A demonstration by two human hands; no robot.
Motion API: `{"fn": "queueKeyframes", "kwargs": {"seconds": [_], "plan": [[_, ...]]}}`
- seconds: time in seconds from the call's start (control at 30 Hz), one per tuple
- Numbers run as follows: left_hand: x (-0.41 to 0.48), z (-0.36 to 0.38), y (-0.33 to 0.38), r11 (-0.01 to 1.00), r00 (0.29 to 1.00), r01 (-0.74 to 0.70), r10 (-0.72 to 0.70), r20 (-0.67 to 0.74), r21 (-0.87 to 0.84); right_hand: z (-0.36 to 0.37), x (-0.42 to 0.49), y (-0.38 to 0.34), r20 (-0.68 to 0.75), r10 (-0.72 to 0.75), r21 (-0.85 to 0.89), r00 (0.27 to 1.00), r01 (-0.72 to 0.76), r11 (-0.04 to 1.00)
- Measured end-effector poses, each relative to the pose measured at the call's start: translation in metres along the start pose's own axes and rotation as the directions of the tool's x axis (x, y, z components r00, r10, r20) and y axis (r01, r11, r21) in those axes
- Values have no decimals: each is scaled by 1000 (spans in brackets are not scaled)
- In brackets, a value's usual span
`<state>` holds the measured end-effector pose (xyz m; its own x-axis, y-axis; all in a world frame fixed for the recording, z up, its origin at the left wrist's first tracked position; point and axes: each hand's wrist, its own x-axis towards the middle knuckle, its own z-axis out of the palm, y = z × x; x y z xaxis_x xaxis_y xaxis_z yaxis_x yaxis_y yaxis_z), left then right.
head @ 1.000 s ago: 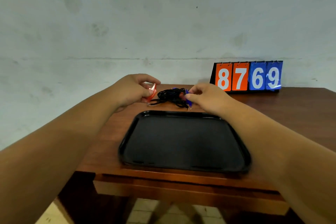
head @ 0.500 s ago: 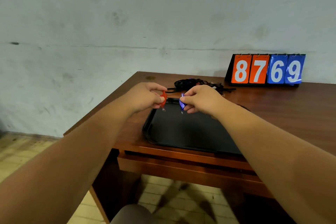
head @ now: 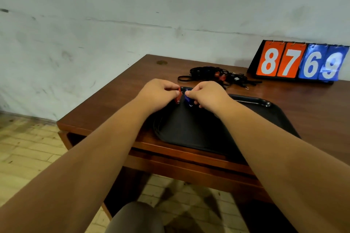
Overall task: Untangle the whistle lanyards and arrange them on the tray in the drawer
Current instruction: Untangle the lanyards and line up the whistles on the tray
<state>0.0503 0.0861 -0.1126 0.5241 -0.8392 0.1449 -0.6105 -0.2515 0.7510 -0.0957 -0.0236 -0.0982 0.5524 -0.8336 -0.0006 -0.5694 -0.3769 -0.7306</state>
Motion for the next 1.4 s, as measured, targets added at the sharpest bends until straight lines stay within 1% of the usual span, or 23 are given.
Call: {"fn": "queueKeyframes", "kwargs": {"seconds": [0.17,0.3,0.47,0.63,0.83,1.07,1.3,1.4], "plan": [[4,6,-6,1000,998,-21,20,-61,-16,4,2,8,-66,33,40,997,-31,999],[10,10,-11,999,997,-15,12,-74,-33,6,3,15,-53,14,87,999,-9,996],[10,13,-12,999,993,-39,39,-112,10,5,2,18,-61,0,143,998,8,990],[10,12,-10,999,999,-15,14,-46,-32,4,2,18,-47,4,131,999,3,991],[10,12,-10,998,998,10,-14,-69,-55,6,3,20,-53,0,139,999,7,990],[10,12,-13,999,995,-28,23,-98,-45,7,4,18,-58,10,126,998,-3,992],[13,12,-15,997,994,-31,24,-109,-65,6,3,18,-77,27,149,997,-16,989],[14,12,-16,998,991,-33,26,-129,-49,4,2,17,-74,57,175,996,-44,984]]}}
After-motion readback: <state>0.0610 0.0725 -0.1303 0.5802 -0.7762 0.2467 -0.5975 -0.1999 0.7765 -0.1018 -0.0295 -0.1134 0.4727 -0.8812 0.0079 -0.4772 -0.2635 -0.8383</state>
